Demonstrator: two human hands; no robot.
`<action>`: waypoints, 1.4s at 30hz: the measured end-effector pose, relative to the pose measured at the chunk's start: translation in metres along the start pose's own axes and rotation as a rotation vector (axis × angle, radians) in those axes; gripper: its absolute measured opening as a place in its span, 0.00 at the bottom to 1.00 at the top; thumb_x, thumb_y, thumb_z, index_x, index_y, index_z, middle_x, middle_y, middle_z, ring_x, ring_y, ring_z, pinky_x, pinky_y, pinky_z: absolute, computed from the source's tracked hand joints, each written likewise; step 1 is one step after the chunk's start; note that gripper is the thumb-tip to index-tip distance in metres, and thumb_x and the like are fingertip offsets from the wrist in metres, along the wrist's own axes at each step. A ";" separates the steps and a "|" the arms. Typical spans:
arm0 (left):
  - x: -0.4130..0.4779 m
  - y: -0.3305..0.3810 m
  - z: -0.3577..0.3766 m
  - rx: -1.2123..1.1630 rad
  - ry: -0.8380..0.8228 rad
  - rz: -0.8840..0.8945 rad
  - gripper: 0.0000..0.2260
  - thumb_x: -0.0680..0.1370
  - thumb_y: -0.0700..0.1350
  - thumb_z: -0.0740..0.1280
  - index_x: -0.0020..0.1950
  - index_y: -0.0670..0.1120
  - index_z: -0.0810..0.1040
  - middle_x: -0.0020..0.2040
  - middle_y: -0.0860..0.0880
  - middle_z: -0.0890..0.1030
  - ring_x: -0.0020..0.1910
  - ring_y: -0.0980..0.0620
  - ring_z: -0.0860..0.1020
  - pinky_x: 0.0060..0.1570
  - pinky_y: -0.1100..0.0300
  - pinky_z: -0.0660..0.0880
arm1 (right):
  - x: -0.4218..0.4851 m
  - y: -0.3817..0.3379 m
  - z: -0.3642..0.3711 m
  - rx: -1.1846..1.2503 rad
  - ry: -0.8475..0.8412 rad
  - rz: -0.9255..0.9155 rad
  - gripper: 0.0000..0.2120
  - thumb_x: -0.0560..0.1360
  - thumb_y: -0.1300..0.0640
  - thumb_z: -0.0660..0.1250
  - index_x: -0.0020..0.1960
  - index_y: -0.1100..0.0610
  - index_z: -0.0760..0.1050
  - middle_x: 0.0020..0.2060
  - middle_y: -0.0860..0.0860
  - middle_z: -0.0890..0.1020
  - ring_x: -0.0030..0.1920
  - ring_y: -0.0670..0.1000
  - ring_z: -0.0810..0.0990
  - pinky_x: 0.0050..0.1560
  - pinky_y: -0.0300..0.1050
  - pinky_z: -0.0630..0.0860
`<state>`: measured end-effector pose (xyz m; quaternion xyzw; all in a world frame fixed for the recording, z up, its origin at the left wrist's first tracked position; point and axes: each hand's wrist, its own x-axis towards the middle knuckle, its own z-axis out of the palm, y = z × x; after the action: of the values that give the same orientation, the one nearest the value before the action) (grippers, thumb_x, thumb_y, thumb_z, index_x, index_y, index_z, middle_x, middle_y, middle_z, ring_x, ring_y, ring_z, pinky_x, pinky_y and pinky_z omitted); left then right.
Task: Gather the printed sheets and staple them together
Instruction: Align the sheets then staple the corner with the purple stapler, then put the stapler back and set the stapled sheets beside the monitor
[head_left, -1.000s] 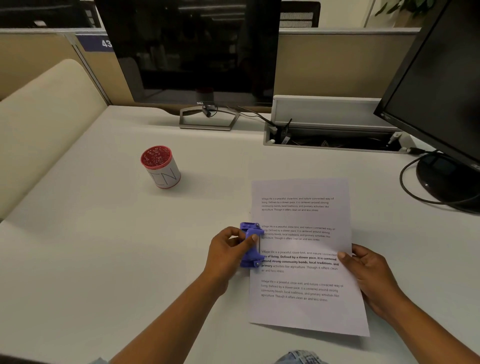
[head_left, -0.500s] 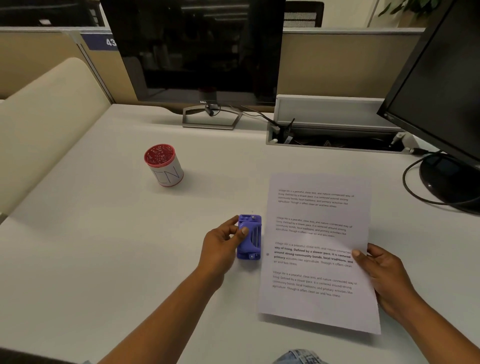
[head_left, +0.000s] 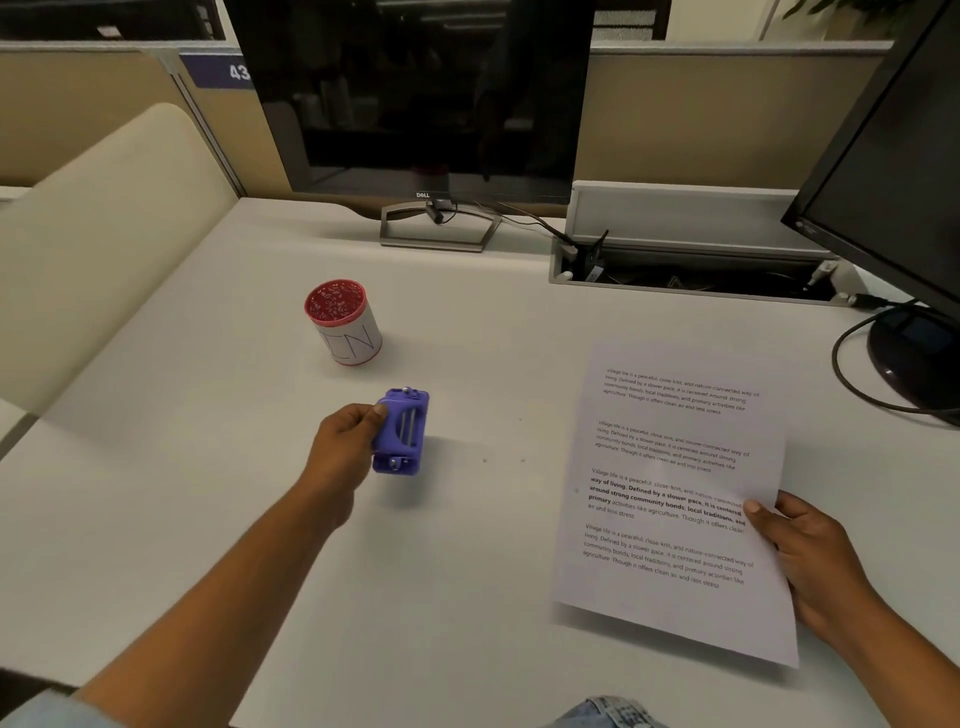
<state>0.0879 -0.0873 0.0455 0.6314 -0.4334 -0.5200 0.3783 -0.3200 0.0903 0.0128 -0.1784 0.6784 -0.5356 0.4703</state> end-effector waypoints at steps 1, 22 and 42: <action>0.005 -0.001 -0.007 0.014 0.027 -0.008 0.12 0.82 0.44 0.63 0.40 0.45 0.76 0.38 0.46 0.78 0.35 0.49 0.73 0.39 0.59 0.70 | 0.001 0.000 -0.001 -0.003 -0.002 0.000 0.10 0.78 0.64 0.64 0.58 0.59 0.79 0.50 0.58 0.85 0.44 0.58 0.86 0.45 0.56 0.82; 0.067 -0.019 -0.082 0.133 0.230 -0.088 0.12 0.79 0.45 0.67 0.36 0.46 0.76 0.36 0.48 0.77 0.34 0.50 0.73 0.34 0.60 0.70 | -0.003 0.004 0.008 -0.081 0.036 0.031 0.09 0.78 0.63 0.65 0.56 0.56 0.79 0.44 0.53 0.87 0.37 0.53 0.87 0.41 0.54 0.82; 0.022 -0.011 -0.016 0.173 0.546 0.377 0.07 0.79 0.45 0.67 0.56 0.45 0.77 0.67 0.46 0.77 0.69 0.51 0.71 0.63 0.60 0.67 | -0.013 -0.006 0.020 -0.121 0.027 -0.010 0.10 0.78 0.64 0.65 0.57 0.58 0.79 0.42 0.53 0.88 0.38 0.54 0.87 0.39 0.50 0.84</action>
<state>0.1068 -0.1041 0.0306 0.6857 -0.4676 -0.2142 0.5150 -0.2991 0.0868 0.0237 -0.2028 0.7149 -0.4980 0.4470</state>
